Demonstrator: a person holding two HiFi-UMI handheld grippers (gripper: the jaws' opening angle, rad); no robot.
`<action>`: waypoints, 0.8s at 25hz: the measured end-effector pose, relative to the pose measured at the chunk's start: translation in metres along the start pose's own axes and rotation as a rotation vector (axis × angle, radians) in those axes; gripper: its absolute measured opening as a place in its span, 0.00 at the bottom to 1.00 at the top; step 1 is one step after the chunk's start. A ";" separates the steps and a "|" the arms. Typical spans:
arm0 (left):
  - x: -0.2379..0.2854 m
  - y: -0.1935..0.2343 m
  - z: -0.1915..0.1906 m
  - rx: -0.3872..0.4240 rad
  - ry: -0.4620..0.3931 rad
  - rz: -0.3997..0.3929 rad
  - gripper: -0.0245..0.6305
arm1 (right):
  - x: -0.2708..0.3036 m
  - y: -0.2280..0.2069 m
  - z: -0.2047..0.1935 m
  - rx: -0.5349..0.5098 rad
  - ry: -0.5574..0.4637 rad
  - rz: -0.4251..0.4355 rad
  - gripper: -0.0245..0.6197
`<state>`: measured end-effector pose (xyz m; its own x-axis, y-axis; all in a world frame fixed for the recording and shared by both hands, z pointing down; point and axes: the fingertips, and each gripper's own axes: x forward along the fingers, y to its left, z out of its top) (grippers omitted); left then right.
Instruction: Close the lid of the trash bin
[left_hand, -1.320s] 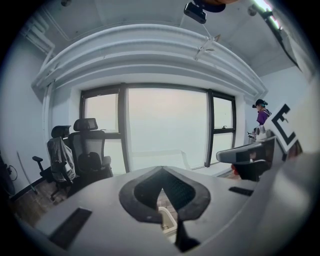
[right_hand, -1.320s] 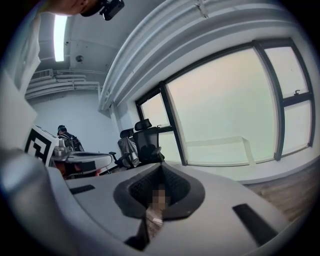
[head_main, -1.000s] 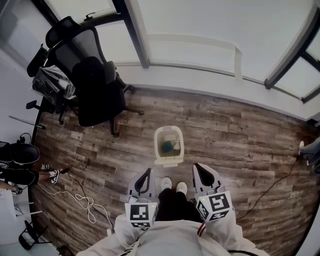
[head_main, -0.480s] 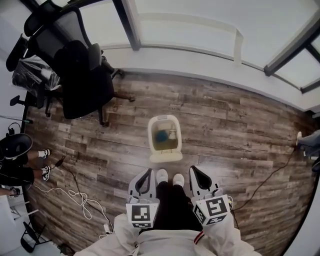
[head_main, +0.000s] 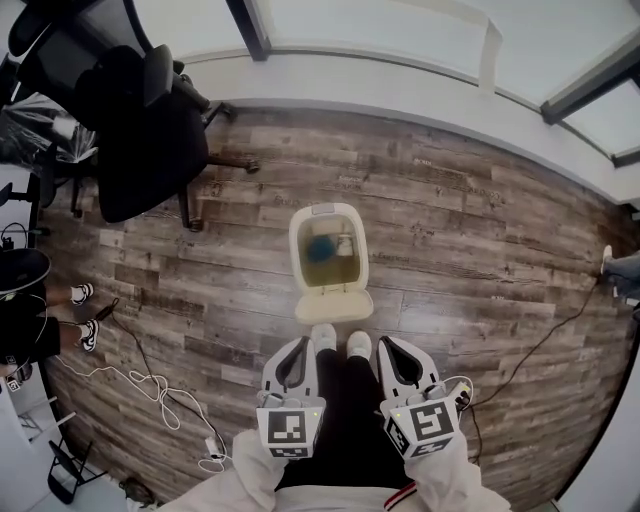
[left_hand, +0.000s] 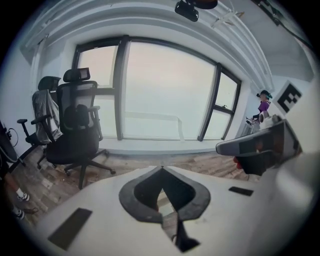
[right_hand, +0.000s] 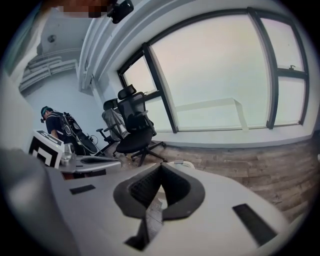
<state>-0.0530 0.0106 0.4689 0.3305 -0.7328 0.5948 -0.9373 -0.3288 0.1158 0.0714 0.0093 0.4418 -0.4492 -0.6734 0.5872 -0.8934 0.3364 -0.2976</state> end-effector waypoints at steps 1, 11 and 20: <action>0.004 0.000 -0.008 -0.005 0.009 -0.001 0.04 | 0.005 -0.003 -0.008 0.003 0.010 0.001 0.07; 0.048 0.002 -0.103 -0.061 0.132 -0.003 0.04 | 0.063 -0.018 -0.092 0.030 0.099 0.012 0.07; 0.078 0.016 -0.138 -0.039 0.187 -0.008 0.04 | 0.099 -0.018 -0.140 0.049 0.172 0.006 0.07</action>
<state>-0.0574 0.0305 0.6273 0.3152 -0.6053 0.7309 -0.9394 -0.3086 0.1496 0.0426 0.0288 0.6112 -0.4520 -0.5478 0.7040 -0.8915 0.3049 -0.3351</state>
